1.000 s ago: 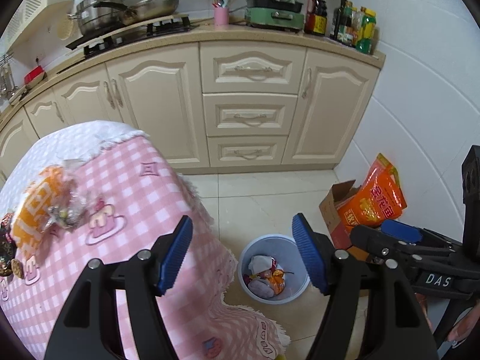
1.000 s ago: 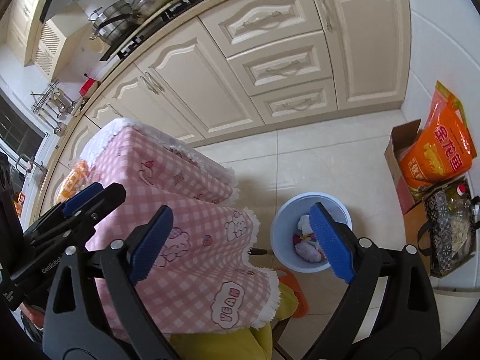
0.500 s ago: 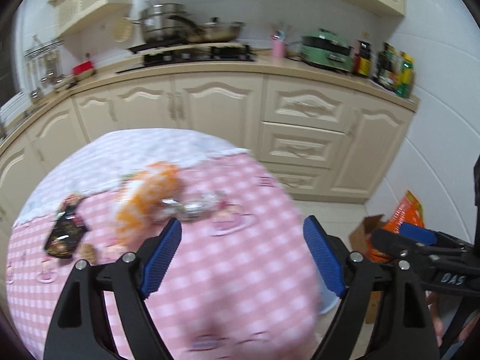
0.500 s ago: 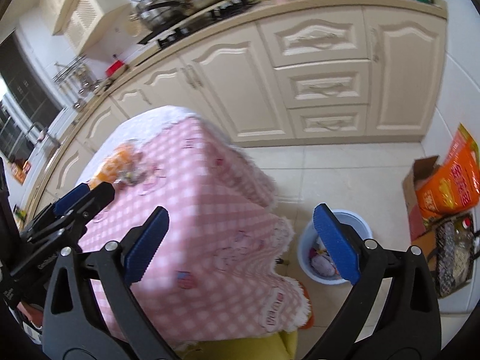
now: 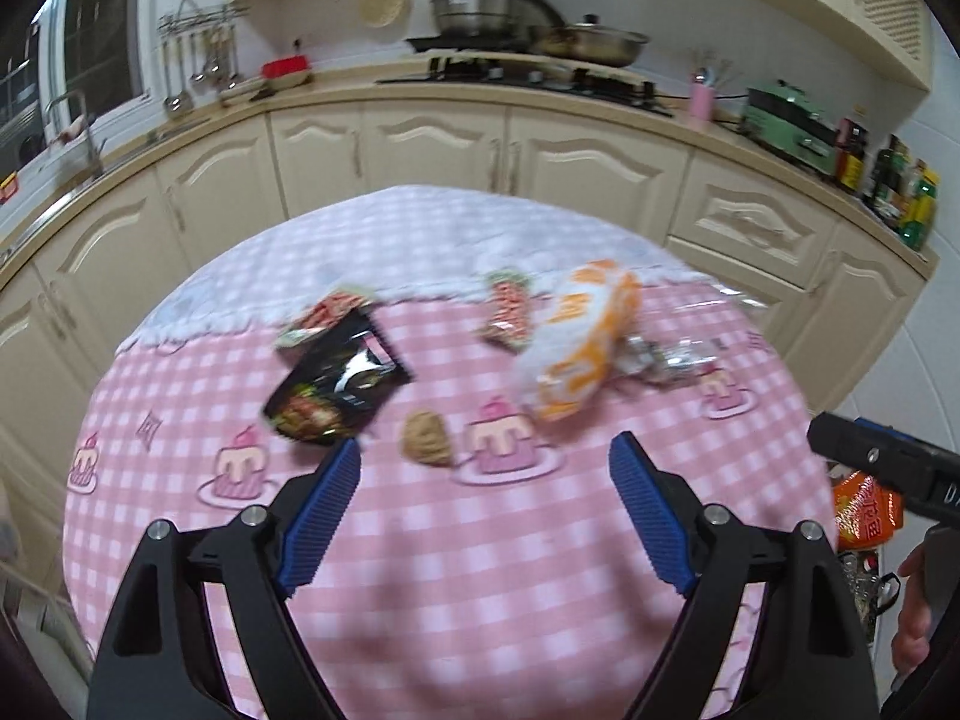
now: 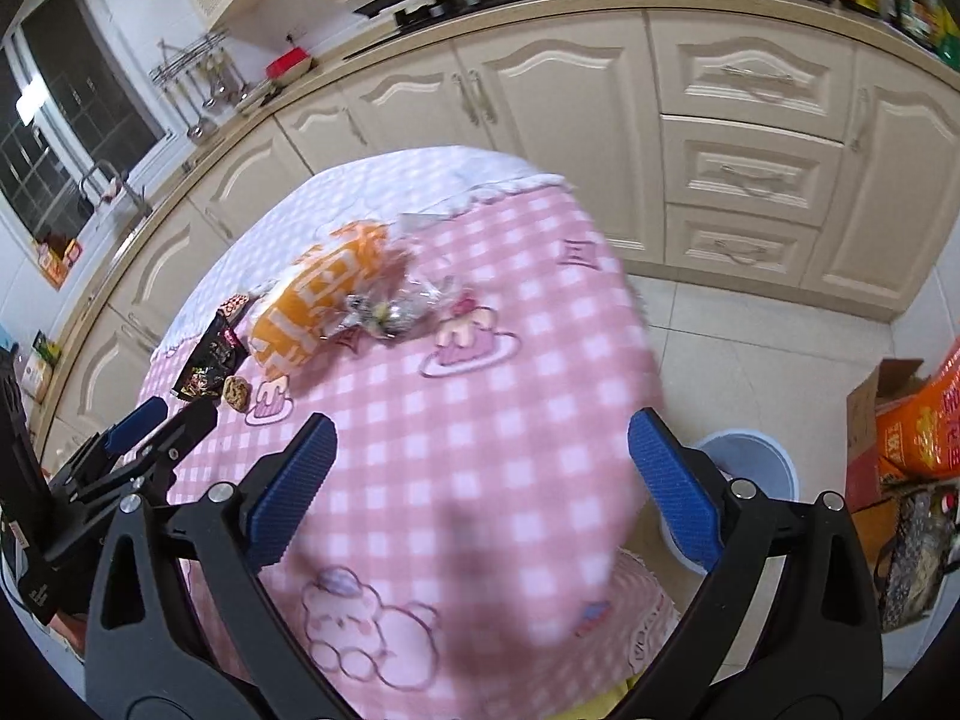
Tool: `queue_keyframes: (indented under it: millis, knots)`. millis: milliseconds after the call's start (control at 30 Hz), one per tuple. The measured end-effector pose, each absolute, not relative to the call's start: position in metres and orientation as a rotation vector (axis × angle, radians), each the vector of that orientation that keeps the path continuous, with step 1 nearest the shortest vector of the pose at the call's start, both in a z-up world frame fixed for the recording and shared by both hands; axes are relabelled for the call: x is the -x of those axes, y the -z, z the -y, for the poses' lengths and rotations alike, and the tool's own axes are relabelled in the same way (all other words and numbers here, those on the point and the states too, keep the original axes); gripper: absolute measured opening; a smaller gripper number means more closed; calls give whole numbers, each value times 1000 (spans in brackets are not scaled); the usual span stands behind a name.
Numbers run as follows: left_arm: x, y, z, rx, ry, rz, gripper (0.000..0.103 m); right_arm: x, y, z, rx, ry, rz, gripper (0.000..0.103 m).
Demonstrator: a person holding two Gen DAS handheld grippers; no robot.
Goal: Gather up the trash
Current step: 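Move both open grippers back over the table, then grasp the brown walnut with the left gripper while the right gripper grasps the clear wrapper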
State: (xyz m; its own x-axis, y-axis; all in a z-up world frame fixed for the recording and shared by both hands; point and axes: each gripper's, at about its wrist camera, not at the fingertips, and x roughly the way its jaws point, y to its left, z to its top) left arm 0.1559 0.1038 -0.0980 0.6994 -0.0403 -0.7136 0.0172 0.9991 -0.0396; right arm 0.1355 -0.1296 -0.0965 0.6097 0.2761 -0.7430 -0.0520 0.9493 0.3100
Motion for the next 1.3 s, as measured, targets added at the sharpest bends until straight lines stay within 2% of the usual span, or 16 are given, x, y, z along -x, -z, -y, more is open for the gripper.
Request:
queue_keyframes:
  millis: [100,167,200,233,267,333,367,400,433,467,800,833,900,967,1067,1300]
  knots:
    - [-159,103,-112,41,24,-807,83,-146,97,119,-249,-177,-880,96]
    - [-161,106,-115,41,23,-816,83,-154,98,118,-244,-174,-879,79]
    - [-162,108,-115,41,24,-821,83,-157,99,118,-247,-173,-891,56]
    - [-164,111,-116,44,26,-827,83,-161,102,117,-257,-180,-908,37]
    - [-166,113,-117,47,27,-834,83,-165,105,116,-262,-189,-924,35]
    - [-170,117,-118,51,25,-845,83,-172,109,111,-233,-192,-942,35]
    - [-172,119,-118,50,23,-850,83,-175,111,109,-225,-190,-948,39]
    - [-174,121,-118,48,21,-857,83,-179,113,109,-223,-189,-953,65]
    - [-177,123,-118,47,19,-863,83,-180,114,109,-221,-180,-948,85]
    - [-179,124,-118,46,17,-866,83,-181,113,109,-215,-163,-930,87]
    - [-204,136,-116,2,-67,-891,81,-208,126,108,-178,-156,-964,87]
    - [-205,137,-115,-12,-78,-888,76,-209,126,107,-169,-155,-960,87]
    - [-209,141,-111,-63,-84,-899,34,-213,126,104,-151,-157,-956,88]
    - [-207,140,-108,-62,-25,-897,24,-217,126,102,-142,-158,-954,88]
    - [-203,140,-102,-126,-21,-874,23,-220,126,94,-98,-165,-953,88]
    - [-196,131,-105,-76,36,-841,23,-227,129,74,-47,-235,-929,86]
